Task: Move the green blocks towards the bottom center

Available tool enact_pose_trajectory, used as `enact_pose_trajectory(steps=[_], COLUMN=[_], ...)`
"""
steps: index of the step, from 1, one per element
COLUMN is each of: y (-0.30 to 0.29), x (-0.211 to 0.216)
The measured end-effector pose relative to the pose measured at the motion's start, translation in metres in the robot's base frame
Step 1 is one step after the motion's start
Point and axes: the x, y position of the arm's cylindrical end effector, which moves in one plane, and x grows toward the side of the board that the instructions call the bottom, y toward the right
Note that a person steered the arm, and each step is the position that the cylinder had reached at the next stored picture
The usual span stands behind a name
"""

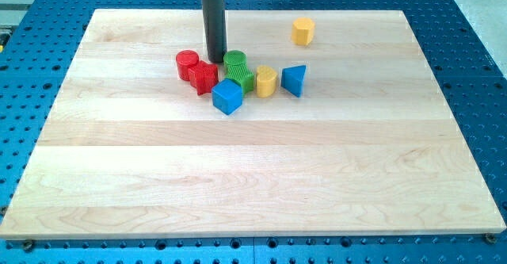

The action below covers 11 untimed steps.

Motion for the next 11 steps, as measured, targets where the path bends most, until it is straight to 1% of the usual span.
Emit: enact_pose_trajectory(steps=[1,3,5,6,8,9,10,11], y=[0.006,0.017,0.023,0.023,0.022,0.024,0.024,0.039], x=[-0.022,-0.027,-0.015,-0.002,0.118,0.127,0.127,0.119])
